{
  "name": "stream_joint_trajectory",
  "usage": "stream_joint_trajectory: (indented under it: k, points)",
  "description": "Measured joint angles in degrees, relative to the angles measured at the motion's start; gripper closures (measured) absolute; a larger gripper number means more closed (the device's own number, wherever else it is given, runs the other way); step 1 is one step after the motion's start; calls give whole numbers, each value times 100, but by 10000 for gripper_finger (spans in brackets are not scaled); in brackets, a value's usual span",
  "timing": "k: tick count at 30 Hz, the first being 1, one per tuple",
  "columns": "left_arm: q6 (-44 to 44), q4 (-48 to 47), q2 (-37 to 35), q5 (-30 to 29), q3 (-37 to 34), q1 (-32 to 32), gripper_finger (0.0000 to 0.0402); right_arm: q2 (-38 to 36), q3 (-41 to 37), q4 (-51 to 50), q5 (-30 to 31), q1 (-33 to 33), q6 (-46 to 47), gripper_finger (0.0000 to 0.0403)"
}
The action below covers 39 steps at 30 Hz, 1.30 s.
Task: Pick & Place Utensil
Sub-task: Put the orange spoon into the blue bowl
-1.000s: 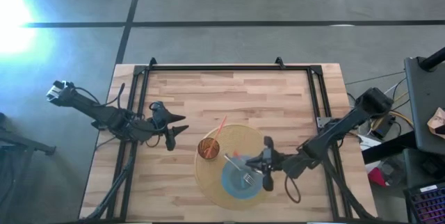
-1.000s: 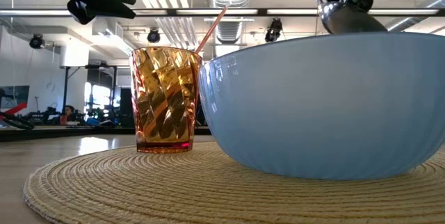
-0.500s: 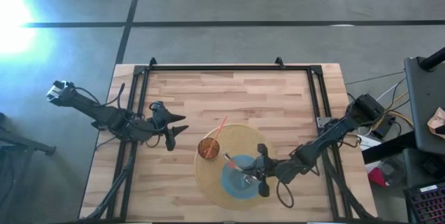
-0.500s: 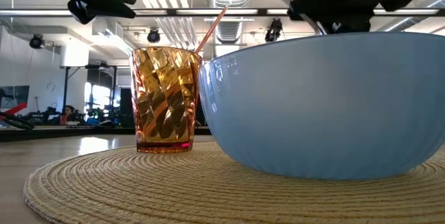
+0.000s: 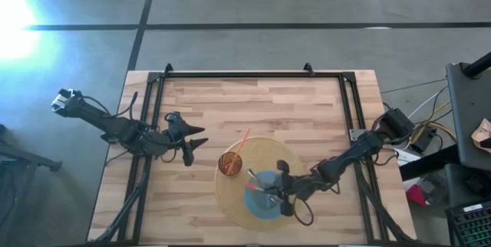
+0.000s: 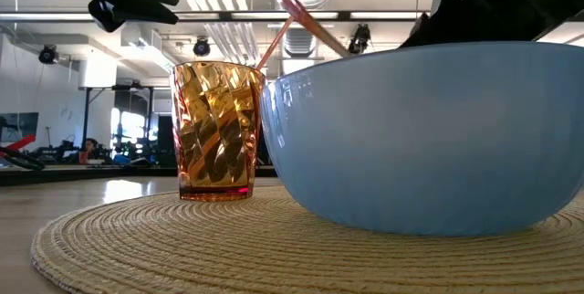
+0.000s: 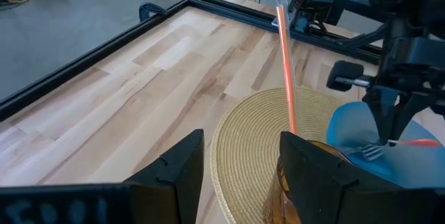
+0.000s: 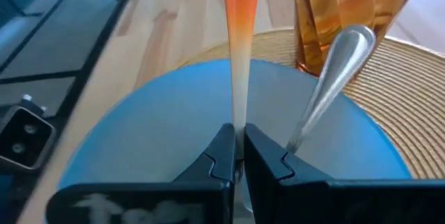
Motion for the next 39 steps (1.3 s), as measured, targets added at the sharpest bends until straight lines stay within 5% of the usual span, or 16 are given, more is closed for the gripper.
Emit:
stream_joint_trajectory:
  k: [39]
  points:
    - [-581, -1, -1, 44, 0, 4, 221, 11, 7, -501, -15, -41, 27, 381]
